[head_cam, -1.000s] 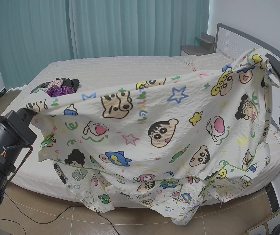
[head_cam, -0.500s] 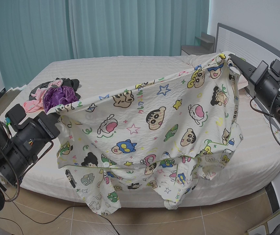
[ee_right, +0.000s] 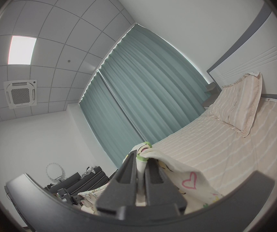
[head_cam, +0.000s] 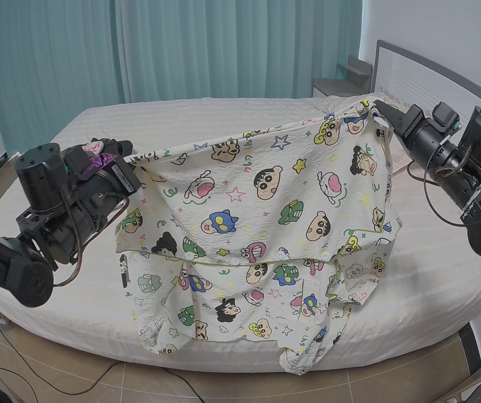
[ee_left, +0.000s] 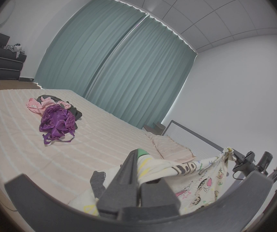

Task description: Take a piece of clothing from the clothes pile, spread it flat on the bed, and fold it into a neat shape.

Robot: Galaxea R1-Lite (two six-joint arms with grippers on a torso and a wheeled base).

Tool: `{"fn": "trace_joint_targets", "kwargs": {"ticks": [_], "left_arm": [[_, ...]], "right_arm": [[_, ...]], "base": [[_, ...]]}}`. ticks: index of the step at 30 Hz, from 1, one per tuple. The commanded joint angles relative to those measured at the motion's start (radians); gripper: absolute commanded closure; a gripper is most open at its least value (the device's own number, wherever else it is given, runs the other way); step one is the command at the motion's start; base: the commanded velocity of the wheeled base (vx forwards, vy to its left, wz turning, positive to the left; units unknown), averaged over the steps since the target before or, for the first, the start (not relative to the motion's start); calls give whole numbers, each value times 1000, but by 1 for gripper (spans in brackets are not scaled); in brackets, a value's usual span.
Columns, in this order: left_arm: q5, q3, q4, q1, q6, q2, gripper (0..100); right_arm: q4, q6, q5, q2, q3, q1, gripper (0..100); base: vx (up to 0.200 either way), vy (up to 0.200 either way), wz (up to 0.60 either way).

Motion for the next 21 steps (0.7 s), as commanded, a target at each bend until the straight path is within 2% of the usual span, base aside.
{"fn": "trace_joint_targets", "kwargs": {"ticks": [1,7,13,21], "left_arm": [[-1,-97,-2,34,-1,177,100],[-1,-195,1,59,-1,302,100],[1,-267,22,59,-1,415,100],[11,-324,24,60,-4,550,100]], "right_arm": [[2,1,0,102,-74,-26,100],[14,1,-2,197,-171,-42,100],[14,1,-5,273,-183,-43,100],[11,1,-17,396,-178,-81,100]], "base": [[200,0,0],[200,0,0],[200,0,0],[0,0,0]]}}
